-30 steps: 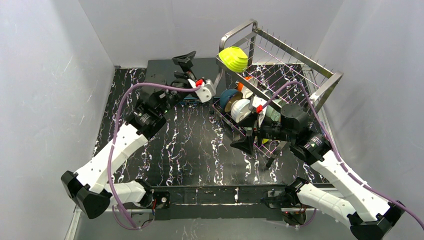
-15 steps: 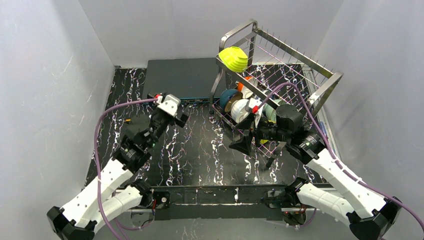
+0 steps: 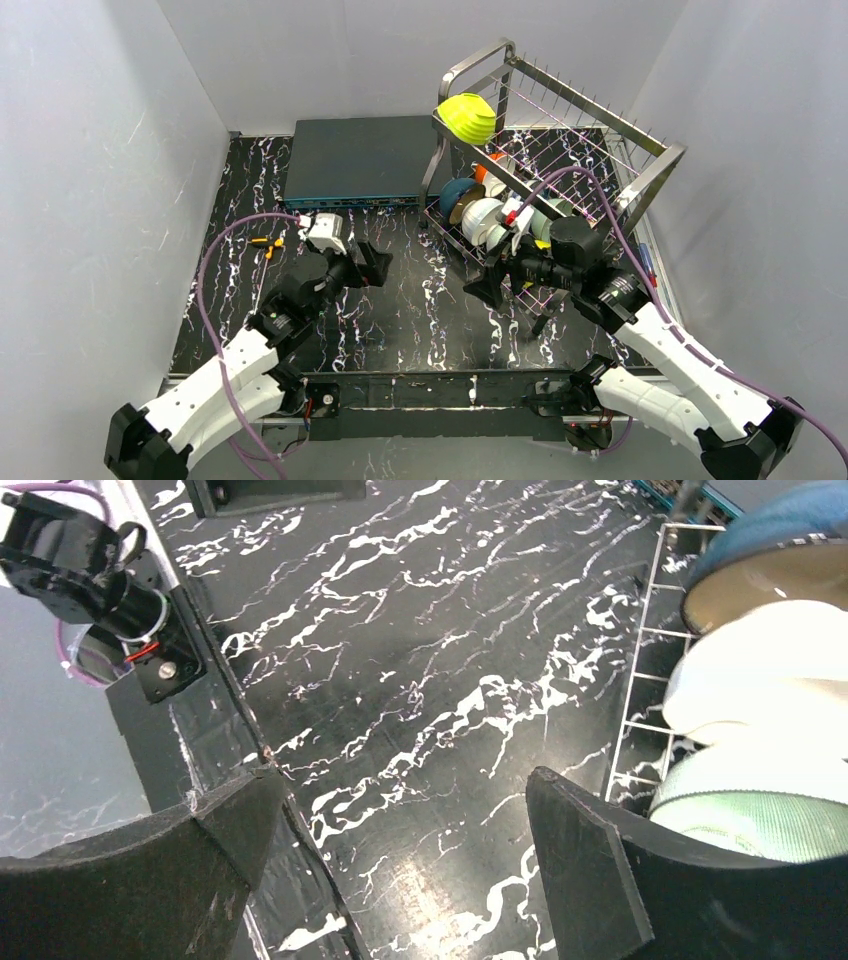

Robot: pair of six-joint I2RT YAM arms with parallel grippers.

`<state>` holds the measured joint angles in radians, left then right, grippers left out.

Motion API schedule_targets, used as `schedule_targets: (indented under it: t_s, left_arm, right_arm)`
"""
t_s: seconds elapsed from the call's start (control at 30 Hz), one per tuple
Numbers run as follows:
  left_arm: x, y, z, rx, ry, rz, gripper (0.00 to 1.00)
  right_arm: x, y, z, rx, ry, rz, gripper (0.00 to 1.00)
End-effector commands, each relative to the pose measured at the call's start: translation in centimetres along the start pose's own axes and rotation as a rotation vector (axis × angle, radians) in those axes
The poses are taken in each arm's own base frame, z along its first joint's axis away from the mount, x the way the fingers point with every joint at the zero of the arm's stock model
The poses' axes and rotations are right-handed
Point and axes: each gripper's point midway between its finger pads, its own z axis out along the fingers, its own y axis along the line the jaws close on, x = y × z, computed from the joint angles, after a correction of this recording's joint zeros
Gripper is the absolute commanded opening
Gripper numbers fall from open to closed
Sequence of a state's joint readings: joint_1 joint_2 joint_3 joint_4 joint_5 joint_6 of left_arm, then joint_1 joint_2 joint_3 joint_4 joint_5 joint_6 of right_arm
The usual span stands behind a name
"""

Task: Load the bowls into the dish rack
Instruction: Move the dish rack to the center of the board.

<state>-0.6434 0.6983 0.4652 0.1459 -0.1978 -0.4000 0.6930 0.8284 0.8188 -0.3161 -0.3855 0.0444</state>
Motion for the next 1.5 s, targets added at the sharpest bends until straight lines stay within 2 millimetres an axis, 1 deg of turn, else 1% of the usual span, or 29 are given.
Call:
schedule_targets:
  t_s: [0.0,0.07,0.13,0.27,0.33,0.47,0.67,0.8,0.87,0.9,0.93,1.03,1.1,1.2,1.3,1.4,1.47]
  left_arm:
    - [4.0,-1.2,0.8,0.012,0.146,-0.270,0.98]
    - [5.1,-1.6,1.2,0.029,0.195,-0.271,0.98]
    - [5.7,-1.8,1.5,0.032,0.223,-0.273,0.98]
    - [6.1,-2.1,2.1,0.049,0.215,-0.299,0.98]
    - [6.2,-2.6,2.7,0.071,0.210,-0.330,0.98]
    - [6.6,-4.5,4.0,0.148,0.246,-0.373,0.97]
    - [7.1,-7.3,6.5,0.241,0.309,-0.409,0.94]
    - [7.3,-9.5,8.3,0.307,0.320,-0.439,0.92]
    - [7.2,-11.1,9.4,0.343,0.324,-0.446,0.91]
    - [7.8,-11.7,9.9,0.353,0.342,-0.447,0.91]
    - [7.4,-12.6,10.3,0.380,0.336,-0.446,0.91]
    - [7.8,-14.6,11.7,0.422,0.347,-0.450,0.90]
    - [8.5,-15.4,12.8,0.437,0.358,-0.458,0.90]
    - [8.9,-16.7,14.2,0.466,0.366,-0.481,0.89]
    - [9.3,-17.9,15.4,0.496,0.366,-0.501,0.86]
    - [9.7,-18.6,16.3,0.508,0.366,-0.515,0.83]
    - [9.6,-19.2,16.9,0.520,0.359,-0.517,0.80]
  right_arm:
    - [1.0,-1.7,-1.0,0.135,0.015,0.095,0.99]
    - [1.8,-2.6,-1.6,0.214,0.031,0.150,0.99]
    - [2.3,-3.5,-2.2,0.291,0.032,0.203,0.99]
    - [3.2,-4.6,-3.4,0.393,0.017,0.280,0.99]
    - [3.5,-5.5,-4.1,0.472,0.012,0.317,0.99]
    - [3.9,-6.5,-5.4,0.571,0.020,0.354,0.99]
    - [3.2,-8.1,-6.8,0.680,-0.007,0.339,0.97]
    - [2.9,-8.9,-7.1,0.721,0.007,0.289,0.97]
    - [2.7,-9.5,-7.2,0.747,0.012,0.260,0.97]
    - [2.5,-9.7,-7.3,0.755,0.010,0.246,0.97]
    - [2.3,-9.9,-7.3,0.759,0.008,0.230,0.96]
    - [1.7,-10.3,-7.0,0.765,-0.004,0.201,0.96]
    - [1.4,-10.5,-6.7,0.760,-0.003,0.195,0.96]
    - [1.2,-10.5,-5.9,0.729,0.005,0.201,0.96]
    - [0.8,-10.0,-5.1,0.677,0.000,0.209,0.96]
    - [0.0,-9.3,-5.0,0.637,-0.027,0.206,0.96]
    - [-0.5,-8.8,-5.0,0.606,-0.049,0.198,0.96]
